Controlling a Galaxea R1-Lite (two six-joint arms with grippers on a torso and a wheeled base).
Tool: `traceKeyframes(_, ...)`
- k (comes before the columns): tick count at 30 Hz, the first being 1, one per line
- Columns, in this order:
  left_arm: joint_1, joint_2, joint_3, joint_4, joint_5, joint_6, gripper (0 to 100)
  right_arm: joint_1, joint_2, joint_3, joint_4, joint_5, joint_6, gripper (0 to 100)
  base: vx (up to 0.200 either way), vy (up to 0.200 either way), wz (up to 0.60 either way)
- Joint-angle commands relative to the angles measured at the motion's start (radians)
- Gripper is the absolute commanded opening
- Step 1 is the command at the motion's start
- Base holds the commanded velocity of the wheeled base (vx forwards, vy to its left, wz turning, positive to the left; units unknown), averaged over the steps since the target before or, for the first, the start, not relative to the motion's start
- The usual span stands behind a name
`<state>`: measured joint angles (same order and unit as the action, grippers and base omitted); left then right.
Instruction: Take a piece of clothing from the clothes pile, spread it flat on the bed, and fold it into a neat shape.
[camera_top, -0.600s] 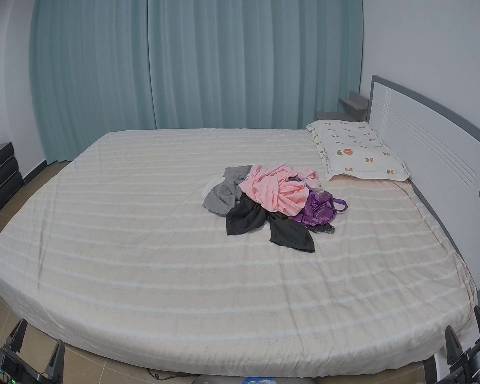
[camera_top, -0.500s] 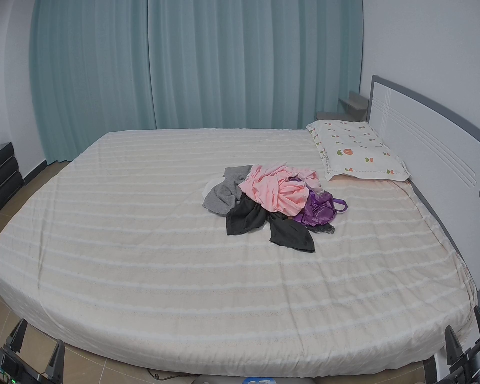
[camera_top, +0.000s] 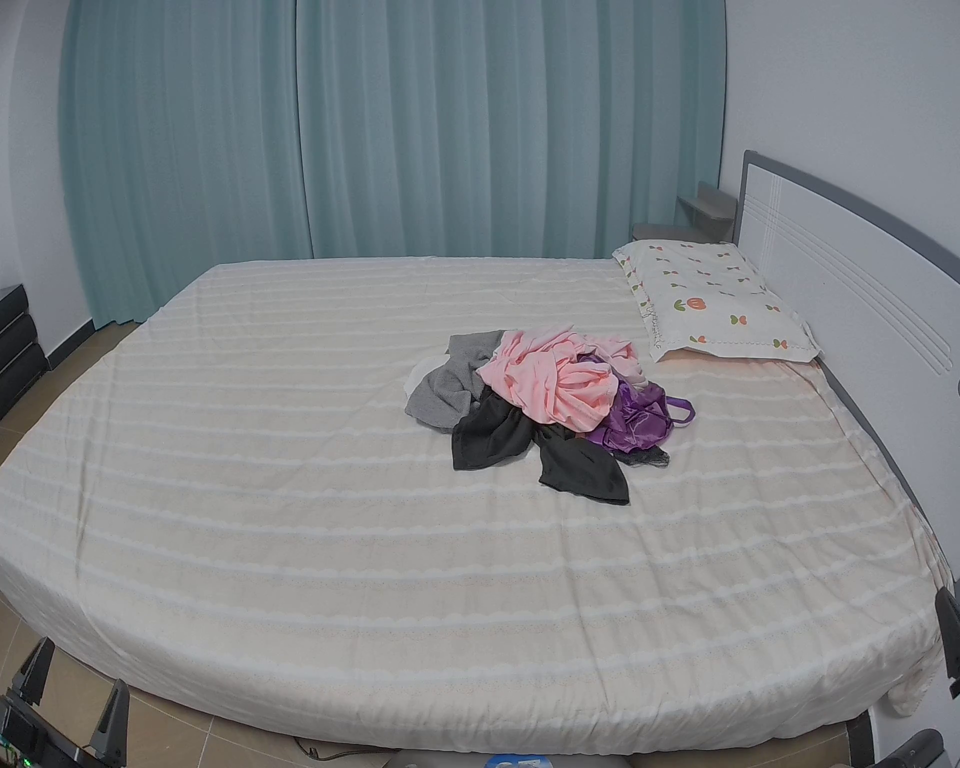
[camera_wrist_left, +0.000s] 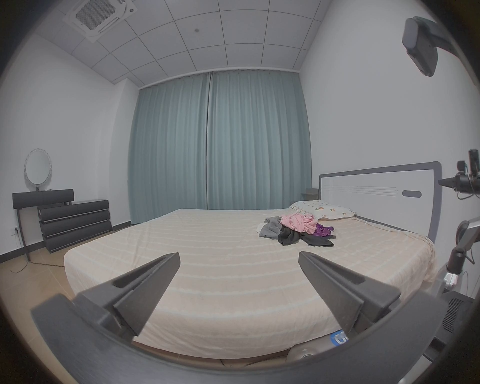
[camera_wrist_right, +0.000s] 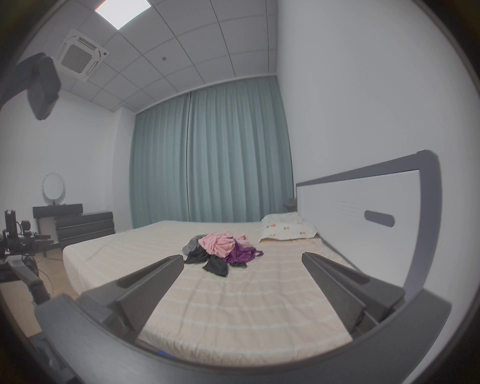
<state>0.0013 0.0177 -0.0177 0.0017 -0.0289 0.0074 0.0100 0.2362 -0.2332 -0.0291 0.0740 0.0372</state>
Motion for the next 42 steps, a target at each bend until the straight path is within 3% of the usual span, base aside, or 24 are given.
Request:
traceKeyframes(1, 0.000, -0.015, 0.018, 0.000, 0.001, 0.000, 100, 0.048, 0.489, -0.021, -0.129, 0.066, 0.021, 100, 0.000, 0.000, 0.00)
traceKeyframes(7, 0.000, -0.015, 0.018, 0.000, 0.001, -0.001, 100, 0.125, 0.873, -0.034, -0.373, 0.061, 0.082, 100, 0.000, 0.000, 0.00)
traceKeyframes(13, -0.001, -0.015, 0.018, 0.000, 0.001, 0.000, 100, 0.151, 1.186, -0.144, -0.514, 0.046, 0.158, 100, 0.000, 0.000, 0.00)
traceKeyframes(20, 0.000, -0.015, 0.018, 0.000, 0.000, 0.000, 100, 0.163, 1.482, -0.328, -0.558, 0.038, 0.234, 100, 0.000, 0.000, 0.00)
traceKeyframes(25, -0.001, -0.015, 0.018, 0.000, 0.000, 0.000, 100, 0.194, 1.678, -0.472, -0.577, -0.014, 0.306, 100, 0.000, 0.000, 0.00)
traceKeyframes(33, 0.000, -0.015, 0.018, 0.000, 0.000, 0.000, 100, 0.225, 1.887, -0.663, -0.598, -0.046, 0.365, 100, 0.000, 0.000, 0.00)
traceKeyframes(38, 0.000, -0.015, 0.018, 0.000, 0.001, 0.000, 100, 0.272, 2.037, -0.805, -0.591, -0.068, 0.446, 100, 0.000, 0.000, 0.00)
traceKeyframes(42, -0.001, -0.015, 0.018, 0.000, 0.001, -0.001, 100, 0.288, 2.125, -0.870, -0.591, -0.076, 0.454, 100, 0.000, 0.000, 0.00)
